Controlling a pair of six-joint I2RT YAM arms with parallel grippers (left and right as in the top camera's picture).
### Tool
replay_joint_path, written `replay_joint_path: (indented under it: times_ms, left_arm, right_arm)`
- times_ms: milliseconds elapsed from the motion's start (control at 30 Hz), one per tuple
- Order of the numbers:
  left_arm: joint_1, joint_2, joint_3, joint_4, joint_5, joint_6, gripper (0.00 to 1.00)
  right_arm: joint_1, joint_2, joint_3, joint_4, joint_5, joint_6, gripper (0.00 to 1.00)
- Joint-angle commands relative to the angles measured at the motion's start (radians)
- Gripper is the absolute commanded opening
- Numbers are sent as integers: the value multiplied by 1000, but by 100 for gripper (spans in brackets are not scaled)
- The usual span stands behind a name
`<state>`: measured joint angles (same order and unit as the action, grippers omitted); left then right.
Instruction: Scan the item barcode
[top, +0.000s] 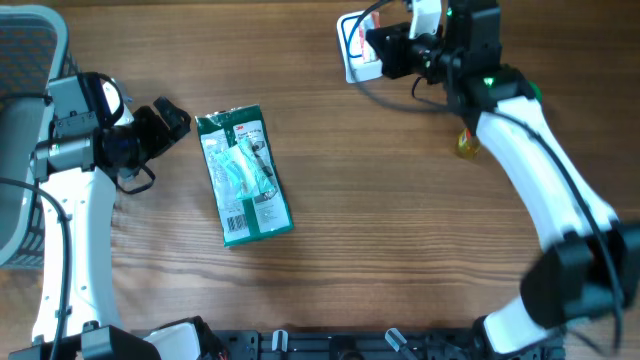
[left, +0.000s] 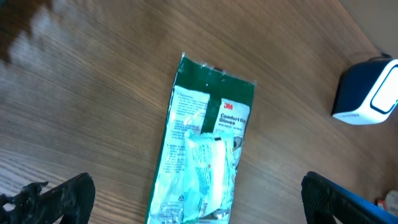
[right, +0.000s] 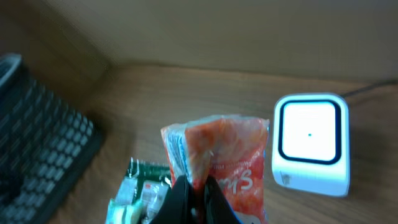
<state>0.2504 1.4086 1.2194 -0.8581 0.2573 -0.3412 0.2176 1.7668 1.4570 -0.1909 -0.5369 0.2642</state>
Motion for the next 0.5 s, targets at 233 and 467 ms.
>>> replay_joint_path:
  times_ms: [233,467]
  left_arm:
    - [-2,-5,8,1,-5,20,100]
    - [-2,-5,8,0,-5,20,100]
  right_arm:
    - [-59,476,-4,705,-190,545,4]
    - [-33,476,-4,728,-39,466,4]
